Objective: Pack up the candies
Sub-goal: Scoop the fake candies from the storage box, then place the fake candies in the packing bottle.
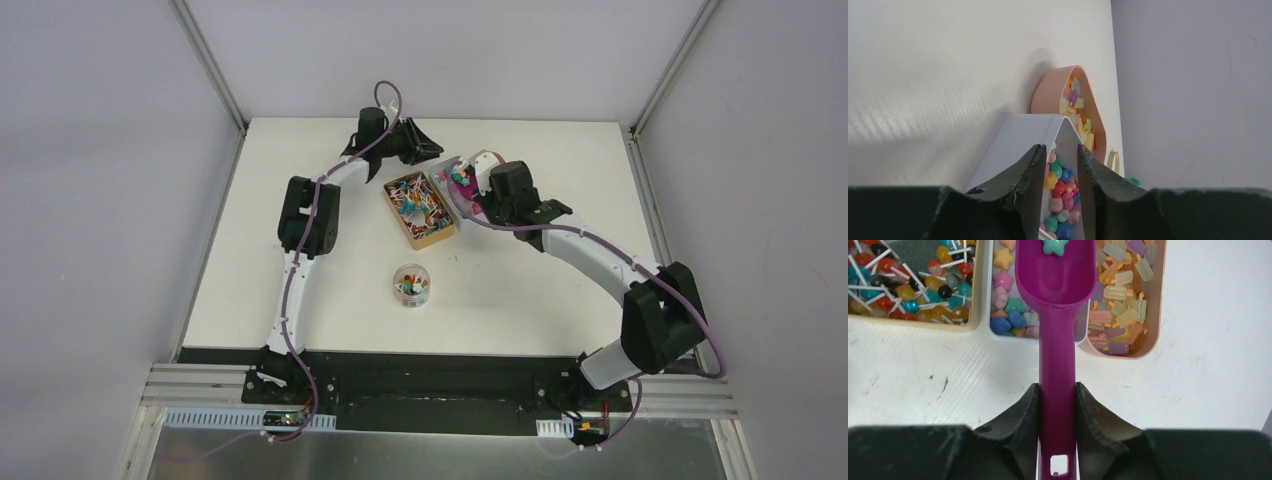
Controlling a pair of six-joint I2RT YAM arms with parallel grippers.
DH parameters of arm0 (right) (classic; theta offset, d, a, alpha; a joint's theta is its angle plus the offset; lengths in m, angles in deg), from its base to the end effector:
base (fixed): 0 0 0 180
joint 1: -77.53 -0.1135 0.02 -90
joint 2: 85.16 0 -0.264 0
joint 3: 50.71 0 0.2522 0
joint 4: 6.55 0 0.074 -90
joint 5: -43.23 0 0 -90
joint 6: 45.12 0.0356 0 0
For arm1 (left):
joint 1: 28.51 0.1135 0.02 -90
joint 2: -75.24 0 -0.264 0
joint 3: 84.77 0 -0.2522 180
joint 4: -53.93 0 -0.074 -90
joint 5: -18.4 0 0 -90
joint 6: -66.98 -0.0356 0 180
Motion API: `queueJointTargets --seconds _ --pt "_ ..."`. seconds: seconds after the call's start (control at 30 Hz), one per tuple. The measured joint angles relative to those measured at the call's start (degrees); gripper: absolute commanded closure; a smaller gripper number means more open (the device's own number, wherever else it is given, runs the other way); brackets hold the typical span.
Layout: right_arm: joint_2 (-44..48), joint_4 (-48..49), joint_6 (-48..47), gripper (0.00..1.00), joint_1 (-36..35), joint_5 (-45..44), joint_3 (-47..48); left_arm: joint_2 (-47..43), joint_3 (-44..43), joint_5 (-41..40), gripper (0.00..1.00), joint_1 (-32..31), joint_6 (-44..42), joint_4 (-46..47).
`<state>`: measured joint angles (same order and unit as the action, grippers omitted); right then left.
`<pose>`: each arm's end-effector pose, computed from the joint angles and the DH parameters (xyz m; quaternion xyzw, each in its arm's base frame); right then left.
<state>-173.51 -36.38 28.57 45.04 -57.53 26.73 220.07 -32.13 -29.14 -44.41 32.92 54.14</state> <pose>0.2926 0.1784 0.2585 -0.3383 0.8403 -0.0260 0.4228 0.5436 -0.1799 0.1601 -0.0552 0.7787 -0.5604 0.2766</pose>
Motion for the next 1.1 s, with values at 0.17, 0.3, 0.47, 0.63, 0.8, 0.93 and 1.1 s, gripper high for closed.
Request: queueJointTargets --seconds 0.17,0.3,0.47,0.63,0.8,0.93,1.1 --pt "5.38 -1.99 -0.48 1.0 0.0 2.69 -2.16 -1.16 0.42 -0.07 0.69 1.14 -1.77 -3.8" --pt "10.51 -2.86 -1.11 1.0 -0.02 5.6 -3.72 -6.16 5.05 -0.48 0.65 3.06 -4.17 -6.86" --pt "15.17 -4.26 -2.95 1.0 -0.68 8.13 -4.52 -12.83 9.77 -0.66 0.45 6.25 -7.1 -10.45" --pt "18.03 -5.53 -5.29 1.0 -2.97 10.99 -4.85 -18.43 11.04 -3.34 0.28 9.05 -12.94 -18.23" --pt "21.35 -6.73 -7.85 1.0 -7.17 13.14 -6.32 -24.3 11.34 -7.13 0.01 9.97 -20.22 -27.06" --pt "22.97 -8.02 -9.2 1.0 -10.75 13.16 -7.3 -29.92 12.5 -11.47 0.01 9.88 -25.53 -34.03" --pt "24.28 -10.4 -10.16 1.0 -14.23 13.0 -8.57 -38.34 16.85 -15.61 0.01 9.88 -30.67 -39.69"
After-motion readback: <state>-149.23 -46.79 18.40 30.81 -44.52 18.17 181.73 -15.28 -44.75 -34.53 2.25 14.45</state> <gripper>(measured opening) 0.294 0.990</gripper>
